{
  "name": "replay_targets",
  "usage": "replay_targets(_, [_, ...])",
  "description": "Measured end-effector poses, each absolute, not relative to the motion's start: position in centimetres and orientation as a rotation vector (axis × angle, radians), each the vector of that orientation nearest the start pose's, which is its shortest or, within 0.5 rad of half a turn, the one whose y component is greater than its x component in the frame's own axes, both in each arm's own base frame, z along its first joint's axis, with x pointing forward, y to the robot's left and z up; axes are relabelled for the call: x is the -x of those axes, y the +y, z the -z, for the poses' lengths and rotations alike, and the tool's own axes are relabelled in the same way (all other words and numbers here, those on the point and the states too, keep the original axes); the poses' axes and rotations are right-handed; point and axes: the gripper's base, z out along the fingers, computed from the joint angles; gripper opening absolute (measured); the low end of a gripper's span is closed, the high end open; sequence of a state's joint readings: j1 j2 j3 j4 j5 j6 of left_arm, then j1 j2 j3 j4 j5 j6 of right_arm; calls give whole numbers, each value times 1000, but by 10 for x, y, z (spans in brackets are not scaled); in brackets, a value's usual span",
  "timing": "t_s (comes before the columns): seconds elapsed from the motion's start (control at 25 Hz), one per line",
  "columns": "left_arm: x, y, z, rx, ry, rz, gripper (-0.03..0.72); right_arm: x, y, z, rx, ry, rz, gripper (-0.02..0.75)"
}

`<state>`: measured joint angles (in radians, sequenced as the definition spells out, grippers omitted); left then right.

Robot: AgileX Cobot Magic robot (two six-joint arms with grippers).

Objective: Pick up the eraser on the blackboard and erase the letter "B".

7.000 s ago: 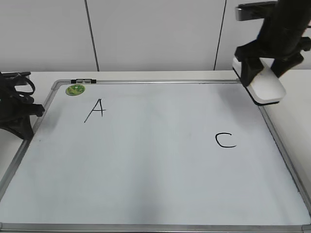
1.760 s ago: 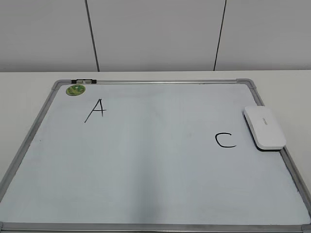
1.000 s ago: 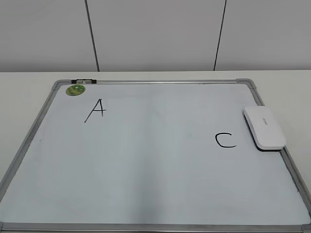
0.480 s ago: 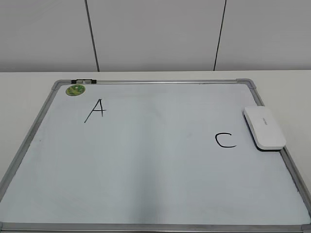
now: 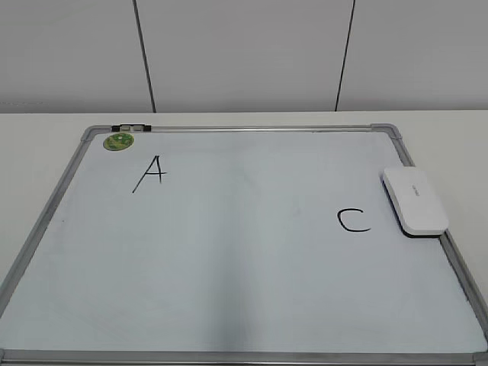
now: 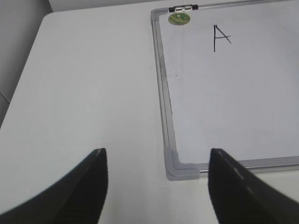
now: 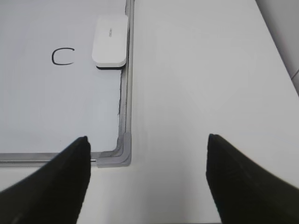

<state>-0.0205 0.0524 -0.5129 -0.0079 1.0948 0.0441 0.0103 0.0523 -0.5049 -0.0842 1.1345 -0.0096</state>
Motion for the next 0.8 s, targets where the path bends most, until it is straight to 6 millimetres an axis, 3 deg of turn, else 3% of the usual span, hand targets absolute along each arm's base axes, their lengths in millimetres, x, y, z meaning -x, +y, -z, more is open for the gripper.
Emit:
replay_targets(0.16, [7, -1, -277, -65, 2087, -6, 490, 11, -7, -273, 1, 2099, 108, 592])
replay_targets(0.8, [7, -1, -277, -63, 2088, -7, 490, 12, -7, -273, 0, 2095, 108, 592])
